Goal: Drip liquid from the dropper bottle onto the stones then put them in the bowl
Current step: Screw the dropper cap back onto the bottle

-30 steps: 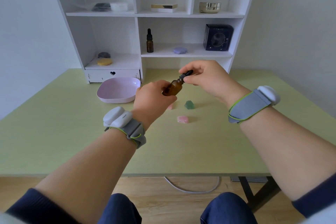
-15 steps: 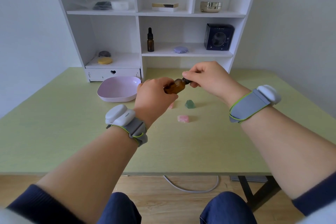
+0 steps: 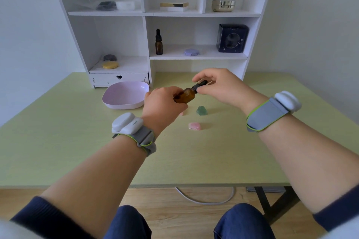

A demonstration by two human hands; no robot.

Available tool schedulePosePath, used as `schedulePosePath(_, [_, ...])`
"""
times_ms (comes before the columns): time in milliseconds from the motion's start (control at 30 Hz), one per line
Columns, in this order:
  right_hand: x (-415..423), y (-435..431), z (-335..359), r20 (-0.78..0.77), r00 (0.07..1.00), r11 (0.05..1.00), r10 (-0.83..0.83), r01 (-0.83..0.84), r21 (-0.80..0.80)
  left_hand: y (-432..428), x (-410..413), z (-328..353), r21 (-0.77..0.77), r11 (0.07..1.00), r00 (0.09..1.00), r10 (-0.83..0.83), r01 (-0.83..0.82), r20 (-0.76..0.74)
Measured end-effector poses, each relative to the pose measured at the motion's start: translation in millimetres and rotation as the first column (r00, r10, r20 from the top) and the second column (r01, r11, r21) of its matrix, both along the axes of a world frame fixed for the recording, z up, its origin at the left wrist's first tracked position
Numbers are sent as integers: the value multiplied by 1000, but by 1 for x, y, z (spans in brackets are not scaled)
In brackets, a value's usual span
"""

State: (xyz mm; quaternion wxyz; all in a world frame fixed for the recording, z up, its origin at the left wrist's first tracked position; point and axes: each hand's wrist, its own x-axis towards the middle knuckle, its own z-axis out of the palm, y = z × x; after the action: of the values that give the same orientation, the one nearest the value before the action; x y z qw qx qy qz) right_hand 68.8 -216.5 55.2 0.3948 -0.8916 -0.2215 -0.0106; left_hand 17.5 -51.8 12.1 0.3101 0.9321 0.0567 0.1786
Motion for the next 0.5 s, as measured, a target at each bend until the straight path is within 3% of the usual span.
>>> schedulePosePath(500, [6,2,-12,-7,995,993,-100,100,-61,-2,3,0,8,1000,999,-25,24,44])
